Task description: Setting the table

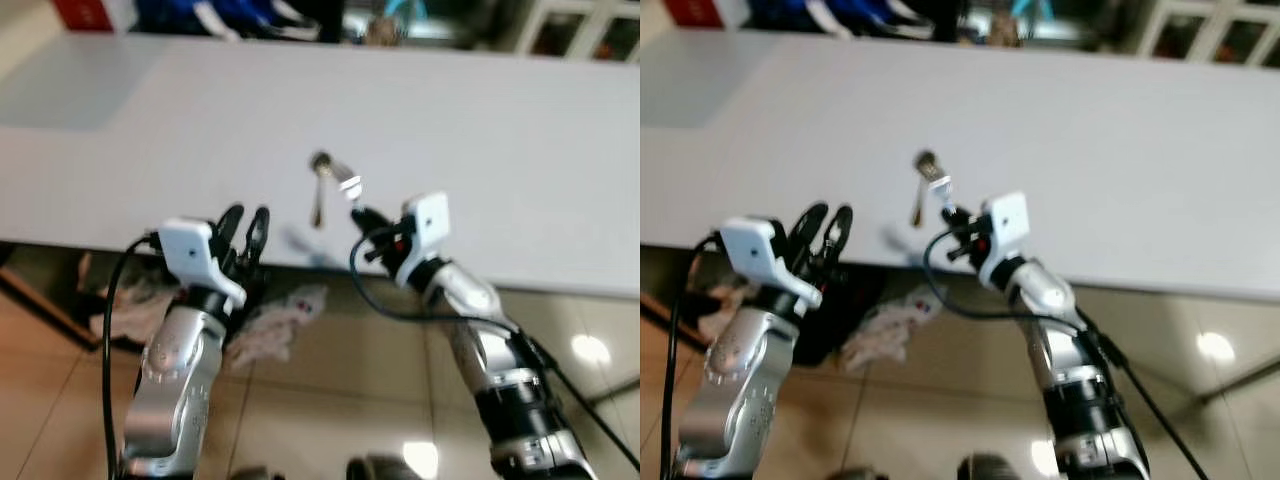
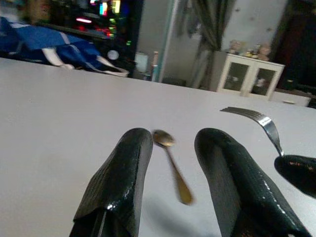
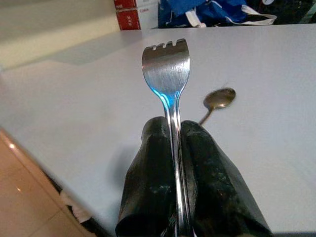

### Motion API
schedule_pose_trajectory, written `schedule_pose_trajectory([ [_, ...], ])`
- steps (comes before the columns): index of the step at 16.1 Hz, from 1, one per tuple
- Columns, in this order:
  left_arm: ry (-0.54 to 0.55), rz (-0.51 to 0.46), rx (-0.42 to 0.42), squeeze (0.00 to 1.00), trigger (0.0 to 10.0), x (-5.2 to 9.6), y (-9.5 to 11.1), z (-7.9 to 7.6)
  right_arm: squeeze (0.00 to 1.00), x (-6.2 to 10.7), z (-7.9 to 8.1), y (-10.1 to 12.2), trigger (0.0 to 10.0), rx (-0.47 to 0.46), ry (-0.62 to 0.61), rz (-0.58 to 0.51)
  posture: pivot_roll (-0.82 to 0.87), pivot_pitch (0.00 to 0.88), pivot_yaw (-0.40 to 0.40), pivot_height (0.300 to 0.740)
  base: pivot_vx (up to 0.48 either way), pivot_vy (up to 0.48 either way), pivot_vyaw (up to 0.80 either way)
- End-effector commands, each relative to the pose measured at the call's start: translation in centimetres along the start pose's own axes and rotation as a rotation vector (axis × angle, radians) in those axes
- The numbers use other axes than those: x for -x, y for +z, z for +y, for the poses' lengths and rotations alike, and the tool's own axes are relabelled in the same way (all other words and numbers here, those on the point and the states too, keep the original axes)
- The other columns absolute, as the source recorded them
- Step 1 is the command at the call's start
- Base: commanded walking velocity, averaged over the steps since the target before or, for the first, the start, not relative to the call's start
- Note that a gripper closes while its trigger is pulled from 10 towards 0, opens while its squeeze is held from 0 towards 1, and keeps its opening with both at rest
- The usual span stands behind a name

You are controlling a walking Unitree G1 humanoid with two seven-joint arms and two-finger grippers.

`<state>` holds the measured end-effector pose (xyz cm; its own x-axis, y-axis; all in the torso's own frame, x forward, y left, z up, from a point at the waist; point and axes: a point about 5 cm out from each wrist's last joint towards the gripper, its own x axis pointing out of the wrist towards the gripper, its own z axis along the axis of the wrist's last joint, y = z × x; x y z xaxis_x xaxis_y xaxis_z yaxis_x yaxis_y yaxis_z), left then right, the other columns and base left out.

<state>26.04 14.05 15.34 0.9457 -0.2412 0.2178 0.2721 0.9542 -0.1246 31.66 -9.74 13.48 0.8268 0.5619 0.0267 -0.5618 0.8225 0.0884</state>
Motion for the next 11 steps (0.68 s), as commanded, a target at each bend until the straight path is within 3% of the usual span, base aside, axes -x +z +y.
schedule_pose_trajectory([
  [1, 0.021, 0.007, -0.035, 0.00, 10.0, 0.2, 0.2, 0.4, 0.00, -0.3, 0.0, 0.0, 10.0, 0.000, -0.032, 0.003, -0.10, 0.107, 0.006, 0.740, 0.416, 0.000, 0.00],
  [5, 0.018, 0.027, -0.062, 0.00, 10.0, 0.0, 0.0, 0.1, 0.00, -0.3, -1.7, 0.2, 10.0, 0.014, -0.173, 0.007, -0.11, 0.110, 0.008, 0.740, 0.000, 0.000, 0.00],
  [8, -0.004, 0.019, -0.074, 0.00, 10.0, 0.2, 0.3, -0.3, 0.00, -0.1, -4.4, 0.8, 10.0, 0.057, -0.456, 0.051, -0.11, 0.118, 0.007, 0.740, 0.000, 0.000, 0.00],
  [11, -0.016, 0.015, -0.072, 0.00, 10.0, 0.3, 0.4, -0.7, 0.00, -0.5, -4.9, 0.9, 10.0, -0.004, -0.525, 0.072, -0.11, 0.128, 0.007, 0.740, 0.000, 0.000, 0.00],
])
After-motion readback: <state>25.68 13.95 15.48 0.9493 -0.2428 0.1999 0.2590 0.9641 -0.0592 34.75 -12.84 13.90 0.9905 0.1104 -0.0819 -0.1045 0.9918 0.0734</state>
